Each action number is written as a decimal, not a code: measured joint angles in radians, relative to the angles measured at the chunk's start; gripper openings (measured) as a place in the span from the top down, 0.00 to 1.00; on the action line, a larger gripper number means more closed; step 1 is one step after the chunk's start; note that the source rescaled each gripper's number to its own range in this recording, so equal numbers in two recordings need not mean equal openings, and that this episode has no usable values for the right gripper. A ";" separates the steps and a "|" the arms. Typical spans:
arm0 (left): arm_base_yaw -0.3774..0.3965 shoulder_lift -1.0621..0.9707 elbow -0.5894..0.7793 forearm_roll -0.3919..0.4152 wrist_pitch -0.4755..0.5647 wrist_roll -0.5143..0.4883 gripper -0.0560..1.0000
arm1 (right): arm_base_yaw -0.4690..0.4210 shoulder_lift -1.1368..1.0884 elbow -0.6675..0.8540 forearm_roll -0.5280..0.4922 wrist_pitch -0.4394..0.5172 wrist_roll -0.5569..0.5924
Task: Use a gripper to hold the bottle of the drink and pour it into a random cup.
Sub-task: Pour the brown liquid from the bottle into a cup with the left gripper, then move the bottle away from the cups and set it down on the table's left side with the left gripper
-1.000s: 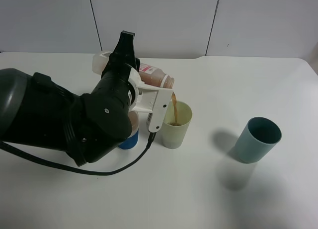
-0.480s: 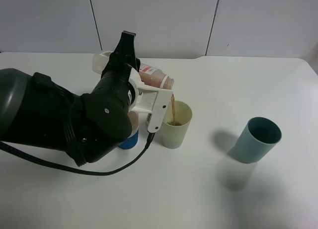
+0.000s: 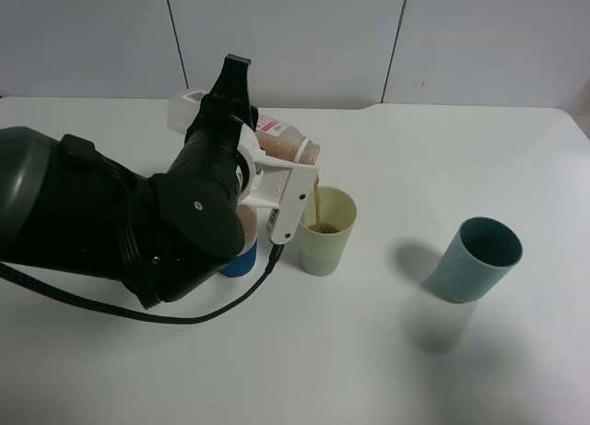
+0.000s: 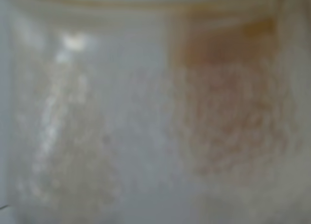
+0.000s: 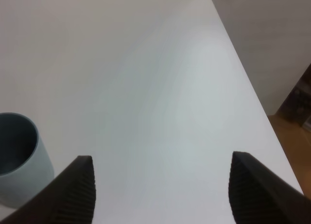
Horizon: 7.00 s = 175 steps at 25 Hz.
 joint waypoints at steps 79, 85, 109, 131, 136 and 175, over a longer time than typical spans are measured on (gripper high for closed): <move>-0.014 0.000 0.000 0.004 -0.043 0.210 0.95 | 0.000 0.000 0.000 0.000 0.000 0.000; -0.005 -0.014 -0.002 0.005 -0.139 0.060 0.95 | 0.000 0.000 0.000 0.000 0.000 0.000; 0.500 -0.325 -0.002 0.008 -1.193 -0.741 0.95 | 0.000 0.000 0.000 0.000 0.000 0.000; 0.824 -0.333 -0.002 -0.580 -1.538 -0.421 0.95 | 0.000 0.000 0.000 0.000 0.000 0.000; 0.826 -0.333 -0.002 -0.983 -1.512 -0.071 0.95 | 0.000 0.000 0.000 0.000 0.000 0.000; 0.981 0.209 -0.002 -1.101 -1.867 0.444 0.95 | 0.000 0.000 0.000 0.000 0.000 0.000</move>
